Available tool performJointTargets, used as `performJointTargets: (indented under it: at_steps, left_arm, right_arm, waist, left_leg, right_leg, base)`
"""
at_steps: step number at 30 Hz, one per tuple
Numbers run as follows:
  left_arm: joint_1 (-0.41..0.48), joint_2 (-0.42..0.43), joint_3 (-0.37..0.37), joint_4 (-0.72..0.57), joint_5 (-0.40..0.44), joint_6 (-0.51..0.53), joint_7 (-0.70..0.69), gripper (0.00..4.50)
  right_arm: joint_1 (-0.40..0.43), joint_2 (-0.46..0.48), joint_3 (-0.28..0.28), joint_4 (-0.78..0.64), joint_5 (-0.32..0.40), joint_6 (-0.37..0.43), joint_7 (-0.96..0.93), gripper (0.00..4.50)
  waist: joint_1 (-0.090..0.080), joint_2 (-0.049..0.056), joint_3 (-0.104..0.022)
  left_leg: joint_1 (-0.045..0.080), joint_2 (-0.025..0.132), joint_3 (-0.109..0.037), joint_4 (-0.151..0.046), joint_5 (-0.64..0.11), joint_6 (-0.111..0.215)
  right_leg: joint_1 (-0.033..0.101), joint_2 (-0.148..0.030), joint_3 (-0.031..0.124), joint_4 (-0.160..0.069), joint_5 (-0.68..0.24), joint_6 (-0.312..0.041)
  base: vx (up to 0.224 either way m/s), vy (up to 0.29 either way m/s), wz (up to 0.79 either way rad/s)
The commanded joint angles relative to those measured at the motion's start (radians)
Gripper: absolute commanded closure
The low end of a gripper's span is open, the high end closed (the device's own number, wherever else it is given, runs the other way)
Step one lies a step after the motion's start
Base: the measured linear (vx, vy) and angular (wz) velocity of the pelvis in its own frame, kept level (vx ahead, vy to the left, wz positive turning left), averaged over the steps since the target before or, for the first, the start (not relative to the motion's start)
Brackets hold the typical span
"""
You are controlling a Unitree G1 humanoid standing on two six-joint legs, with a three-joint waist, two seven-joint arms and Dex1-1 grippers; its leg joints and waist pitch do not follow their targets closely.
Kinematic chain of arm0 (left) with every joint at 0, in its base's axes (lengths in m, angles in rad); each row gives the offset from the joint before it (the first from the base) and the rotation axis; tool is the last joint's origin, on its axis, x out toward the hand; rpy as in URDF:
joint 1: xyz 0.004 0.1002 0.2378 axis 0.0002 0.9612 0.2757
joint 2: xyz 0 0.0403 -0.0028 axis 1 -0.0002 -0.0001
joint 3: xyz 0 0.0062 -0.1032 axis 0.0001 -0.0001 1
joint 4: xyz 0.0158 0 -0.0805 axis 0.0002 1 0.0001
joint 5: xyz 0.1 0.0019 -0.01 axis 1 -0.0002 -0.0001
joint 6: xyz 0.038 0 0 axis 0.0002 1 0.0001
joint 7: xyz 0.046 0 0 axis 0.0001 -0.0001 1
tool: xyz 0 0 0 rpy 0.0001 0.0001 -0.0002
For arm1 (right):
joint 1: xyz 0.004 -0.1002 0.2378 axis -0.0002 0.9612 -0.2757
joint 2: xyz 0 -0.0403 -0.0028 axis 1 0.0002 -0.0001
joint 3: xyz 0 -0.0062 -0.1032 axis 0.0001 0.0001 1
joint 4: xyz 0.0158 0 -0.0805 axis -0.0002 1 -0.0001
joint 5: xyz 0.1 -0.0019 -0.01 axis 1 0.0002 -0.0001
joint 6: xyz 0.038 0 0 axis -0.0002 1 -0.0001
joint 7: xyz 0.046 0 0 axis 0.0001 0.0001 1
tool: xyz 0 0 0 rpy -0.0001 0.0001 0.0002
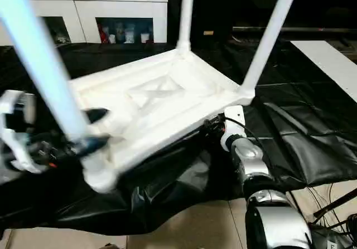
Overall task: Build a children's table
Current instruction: Rotate table base
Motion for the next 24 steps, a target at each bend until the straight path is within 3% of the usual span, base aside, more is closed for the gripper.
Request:
performJointTargets:
  at_steps: [1,5,12,15,18,24]
  left_arm:
    - [-0.03,-0.009,-0.041,-0.055,-0.033,0.016,-0.008,0.16]
    - [-0.069,-0.038,-0.081,-0.065,-0.032,0.027,0.011,0.16]
    - [-0.175,-0.124,-0.18,0.028,0.1,-0.052,0.066,0.16]
    - [-0.234,-0.169,-0.22,0.068,0.113,-0.066,0.063,0.16]
    - [-0.256,-0.189,-0.237,0.078,0.116,-0.07,0.056,0.16]
    - [-0.314,-0.25,-0.309,0.123,0.17,-0.106,0.049,0.16]
  right_arm:
    - [-0.028,0.001,0.016,0.014,-0.007,0.016,0.026,0.71]
    - [-0.048,0.012,0.044,0.041,-0.036,0.018,0.053,0.71]
    - [-0.072,0.079,0.084,0.041,-0.055,0.012,0.12,0.71]
    - [-0.08,0.126,0.112,0.043,-0.066,0.006,0.165,0.71]
    - [-0.081,0.144,0.124,0.043,-0.075,0.003,0.178,0.71]
    - [-0.07,0.184,0.155,0.042,-0.097,-0.007,0.218,0.71]
  waist:
    - [0.002,0.004,-0.061]
    - [-0.005,0.0,-0.06]
    - [-0.015,-0.001,-0.061]
    - [-0.02,0.0,-0.062]
    - [-0.025,-0.002,-0.063]
    - [-0.023,-0.003,-0.066]
  left_leg:
    - [0.02,0.013,-0.004,-0.075,-0.289,-0.015]
    - [0.016,0.012,-0.007,-0.075,-0.291,-0.023]
    - [0.014,0.013,-0.011,-0.077,-0.29,-0.026]
    - [0.017,0.013,-0.01,-0.076,-0.297,-0.02]
    - [0.011,0.015,-0.013,-0.077,-0.285,-0.021]
    - [0.017,0.016,-0.009,-0.074,-0.261,-0.003]
  right_leg:
    - [0.042,-0.028,0.028,-0.066,-0.211,-0.203]
    - [0.044,-0.029,0.027,-0.068,-0.248,-0.189]
    - [0.045,-0.032,0.027,-0.071,-0.259,-0.174]
    - [0.042,-0.031,0.028,-0.072,-0.245,-0.193]
    - [0.05,-0.034,0.026,-0.068,-0.219,-0.207]
    - [0.048,-0.033,0.027,-0.065,-0.16,-0.234]
  base:
    - [0.0,0.0,0.0]
    - [0.0,0.0,0.0]
    - [0.0,0.0,0.0]
    - [0.0,0.0,0.0]
    - [0.0,0.0,0.0]
    - [0.0,0.0,0.0]
